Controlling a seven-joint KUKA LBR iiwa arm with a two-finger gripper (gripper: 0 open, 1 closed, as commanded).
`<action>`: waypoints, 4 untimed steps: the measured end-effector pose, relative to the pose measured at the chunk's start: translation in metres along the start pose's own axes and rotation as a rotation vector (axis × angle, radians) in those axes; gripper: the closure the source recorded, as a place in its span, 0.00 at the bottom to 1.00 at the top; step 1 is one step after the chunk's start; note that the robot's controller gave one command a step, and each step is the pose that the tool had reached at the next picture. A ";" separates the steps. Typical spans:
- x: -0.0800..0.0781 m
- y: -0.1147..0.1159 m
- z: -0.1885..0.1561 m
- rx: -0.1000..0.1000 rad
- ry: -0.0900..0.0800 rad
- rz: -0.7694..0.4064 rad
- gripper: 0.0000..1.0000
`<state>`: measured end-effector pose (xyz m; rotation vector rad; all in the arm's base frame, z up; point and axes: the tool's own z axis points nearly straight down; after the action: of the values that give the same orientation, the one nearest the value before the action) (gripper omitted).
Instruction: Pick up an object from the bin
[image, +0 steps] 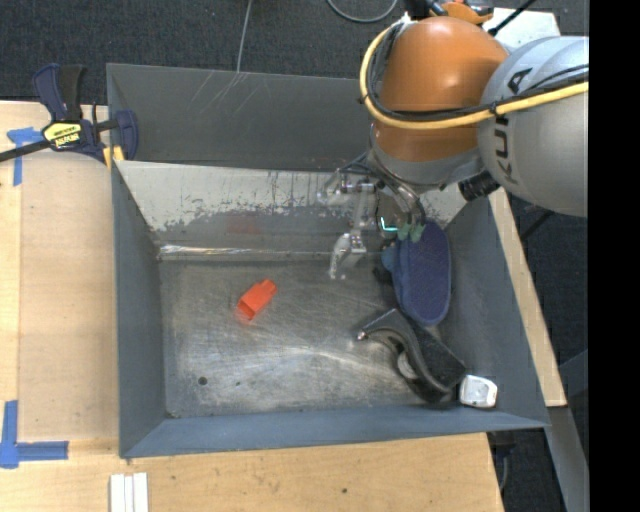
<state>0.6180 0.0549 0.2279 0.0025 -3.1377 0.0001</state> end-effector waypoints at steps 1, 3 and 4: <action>-0.002 0.037 0.049 -0.001 -0.002 -0.134 0.00; -0.009 0.063 0.147 -0.001 -0.010 -0.114 1.00; 0.009 0.070 0.013 -0.002 -0.016 -0.106 1.00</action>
Offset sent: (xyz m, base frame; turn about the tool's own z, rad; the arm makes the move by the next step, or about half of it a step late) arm 0.0020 0.0363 -0.0478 -0.1321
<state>0.6088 0.1252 0.2152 0.1691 -3.1493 -0.0036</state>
